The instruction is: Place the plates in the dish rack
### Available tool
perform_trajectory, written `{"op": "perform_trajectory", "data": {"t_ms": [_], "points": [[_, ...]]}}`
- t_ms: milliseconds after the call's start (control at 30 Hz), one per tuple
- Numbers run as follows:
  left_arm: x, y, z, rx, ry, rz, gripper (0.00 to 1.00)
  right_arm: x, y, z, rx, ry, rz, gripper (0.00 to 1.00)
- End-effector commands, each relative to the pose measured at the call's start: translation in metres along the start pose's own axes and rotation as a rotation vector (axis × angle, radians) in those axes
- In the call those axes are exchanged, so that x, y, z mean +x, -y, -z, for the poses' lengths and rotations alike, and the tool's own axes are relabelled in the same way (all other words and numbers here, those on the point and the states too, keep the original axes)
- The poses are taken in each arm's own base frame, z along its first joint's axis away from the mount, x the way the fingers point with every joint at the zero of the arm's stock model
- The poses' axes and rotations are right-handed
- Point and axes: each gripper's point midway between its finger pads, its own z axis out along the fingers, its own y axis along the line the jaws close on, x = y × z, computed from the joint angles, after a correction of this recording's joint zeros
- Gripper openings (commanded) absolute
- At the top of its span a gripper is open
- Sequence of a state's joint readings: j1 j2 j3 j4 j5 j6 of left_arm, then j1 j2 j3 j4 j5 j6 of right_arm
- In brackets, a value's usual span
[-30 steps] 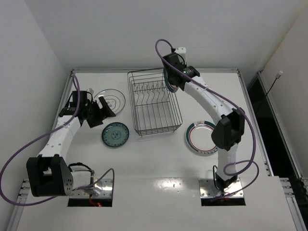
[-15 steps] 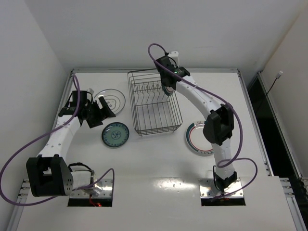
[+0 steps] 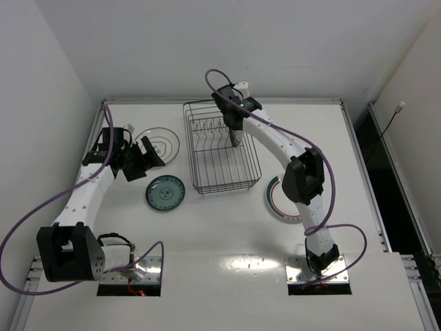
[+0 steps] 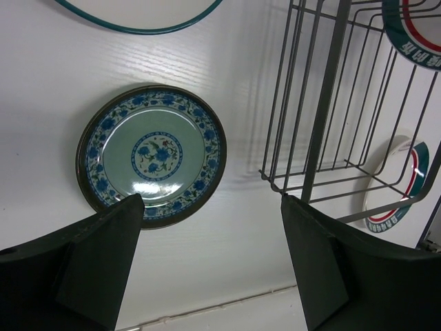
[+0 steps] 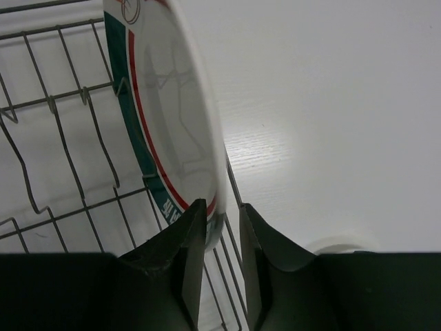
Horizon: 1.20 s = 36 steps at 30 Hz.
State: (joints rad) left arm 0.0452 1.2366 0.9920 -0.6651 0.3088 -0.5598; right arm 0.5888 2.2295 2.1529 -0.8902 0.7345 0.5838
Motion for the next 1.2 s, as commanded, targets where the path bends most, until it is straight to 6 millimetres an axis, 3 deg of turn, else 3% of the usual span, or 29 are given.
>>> {"op": "perform_trajectory", "data": {"t_ms": [0, 167, 200, 333, 367, 400, 433, 467, 533, 567, 633, 667, 700, 733, 833, 967, 1167], "points": [[-0.008, 0.011, 0.012, 0.031, 0.035, -0.034, 0.78, -0.009, 0.01, 0.018, 0.003, 0.016, -0.035, 0.23], [-0.008, 0.014, 0.014, 0.043, 0.038, -0.037, 0.78, -0.027, 0.036, 0.048, -0.005, 0.023, -0.043, 0.3], [-0.01, 0.015, 0.014, 0.047, 0.046, -0.04, 0.78, -0.04, 0.052, 0.061, -0.006, 0.043, -0.073, 0.34], [-0.005, 0.012, 0.013, 0.044, 0.039, -0.037, 0.78, -0.045, 0.11, 0.094, -0.091, 0.037, -0.097, 0.45], [-0.007, 0.013, 0.013, 0.047, 0.046, -0.04, 0.78, -0.041, 0.121, 0.097, -0.117, 0.033, -0.094, 0.61], [-0.006, 0.014, 0.013, 0.056, 0.042, -0.04, 0.78, -0.014, 0.131, 0.088, -0.12, -0.028, -0.069, 0.69], [-0.008, 0.015, 0.013, 0.06, 0.05, -0.043, 0.78, -0.002, 0.155, 0.078, -0.134, -0.082, -0.119, 0.74], [-0.004, 0.014, 0.012, 0.064, 0.038, -0.041, 0.78, 0.03, 0.175, 0.077, -0.134, -0.151, -0.122, 0.78], [-0.006, 0.018, 0.012, 0.08, 0.042, -0.045, 0.78, 0.06, 0.192, 0.068, -0.212, -0.213, -0.203, 0.79], [-0.008, 0.019, 0.011, 0.085, 0.052, -0.038, 0.78, 0.107, 0.222, 0.048, -0.178, -0.319, -0.269, 0.8], [-0.007, 0.02, 0.009, 0.09, 0.04, -0.036, 0.78, 0.128, 0.235, 0.048, -0.269, -0.338, -0.382, 0.8], [-0.008, 0.022, 0.01, 0.102, 0.044, -0.039, 0.78, 0.165, 0.256, 0.039, -0.243, -0.415, -0.455, 0.82], [-0.007, 0.02, 0.007, 0.097, 0.035, -0.036, 0.78, 0.176, 0.254, 0.039, -0.296, -0.445, -0.493, 0.82], [-0.007, 0.02, 0.007, 0.097, 0.035, -0.036, 0.78, 0.202, 0.261, 0.034, -0.282, -0.51, -0.529, 0.82], [-0.007, 0.021, 0.007, 0.097, 0.034, -0.027, 0.78, 0.234, 0.255, 0.025, -0.284, -0.595, -0.586, 0.84], [-0.006, 0.023, 0.008, 0.111, 0.039, -0.022, 0.78, 0.275, 0.262, 0.015, -0.276, -0.709, -0.709, 0.84], [0.003, 0.019, 0.006, 0.117, 0.031, -0.011, 0.78, 0.299, 0.235, 0.006, -0.407, -0.808, -0.844, 0.8]]}}
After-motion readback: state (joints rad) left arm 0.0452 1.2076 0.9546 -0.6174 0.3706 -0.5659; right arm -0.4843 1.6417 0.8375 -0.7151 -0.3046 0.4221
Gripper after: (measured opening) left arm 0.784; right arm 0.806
